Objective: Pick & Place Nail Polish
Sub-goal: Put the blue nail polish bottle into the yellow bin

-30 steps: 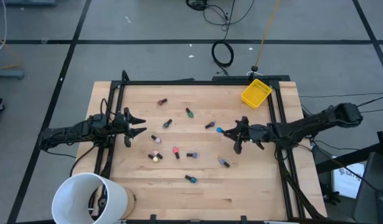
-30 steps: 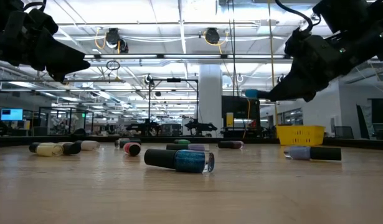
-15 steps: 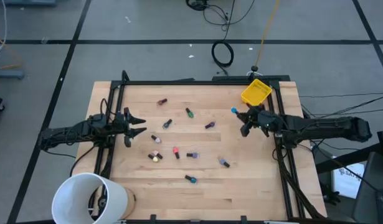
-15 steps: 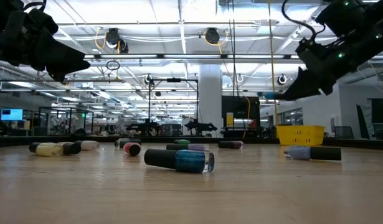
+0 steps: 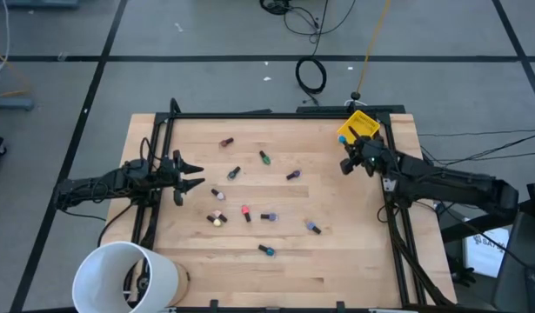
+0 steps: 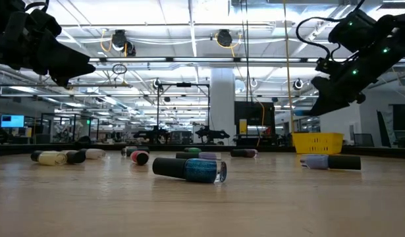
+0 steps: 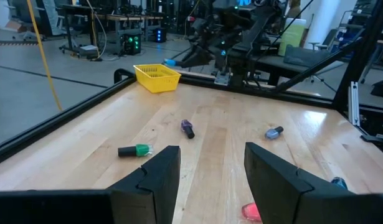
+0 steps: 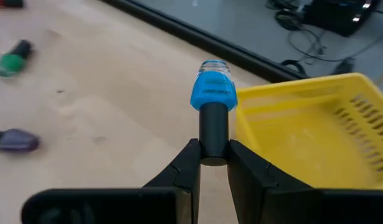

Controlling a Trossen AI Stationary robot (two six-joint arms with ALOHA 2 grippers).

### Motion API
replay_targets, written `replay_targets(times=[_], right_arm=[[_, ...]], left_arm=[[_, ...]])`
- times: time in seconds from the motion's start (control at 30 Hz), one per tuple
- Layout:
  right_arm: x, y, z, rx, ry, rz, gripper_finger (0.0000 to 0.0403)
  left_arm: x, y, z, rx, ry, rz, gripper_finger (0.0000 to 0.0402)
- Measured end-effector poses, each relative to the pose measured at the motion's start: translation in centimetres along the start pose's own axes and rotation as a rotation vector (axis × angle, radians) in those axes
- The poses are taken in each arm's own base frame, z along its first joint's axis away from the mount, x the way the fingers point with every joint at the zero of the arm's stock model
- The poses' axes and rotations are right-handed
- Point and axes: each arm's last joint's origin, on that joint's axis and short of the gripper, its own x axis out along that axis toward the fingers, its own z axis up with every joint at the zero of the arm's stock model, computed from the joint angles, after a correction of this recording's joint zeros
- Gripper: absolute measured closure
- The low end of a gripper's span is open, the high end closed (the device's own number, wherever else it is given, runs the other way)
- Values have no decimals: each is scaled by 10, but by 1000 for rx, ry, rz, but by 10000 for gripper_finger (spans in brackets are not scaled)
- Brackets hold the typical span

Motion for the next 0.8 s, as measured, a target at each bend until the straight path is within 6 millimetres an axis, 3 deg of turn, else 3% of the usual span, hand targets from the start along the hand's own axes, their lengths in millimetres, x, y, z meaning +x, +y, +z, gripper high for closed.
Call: replay_targets(times=[0.27, 0.57, 0.8], right_arm=[[4, -21, 11, 65, -9, -130, 356], [-9, -34, 71, 49, -9, -199, 356], [-4, -41, 105, 18, 40, -261, 356]], left_arm=[[0, 0, 0, 0, -1, 0, 224], [0, 0, 0, 0, 0, 0, 224], [0, 0, 0, 0, 0, 0, 224]])
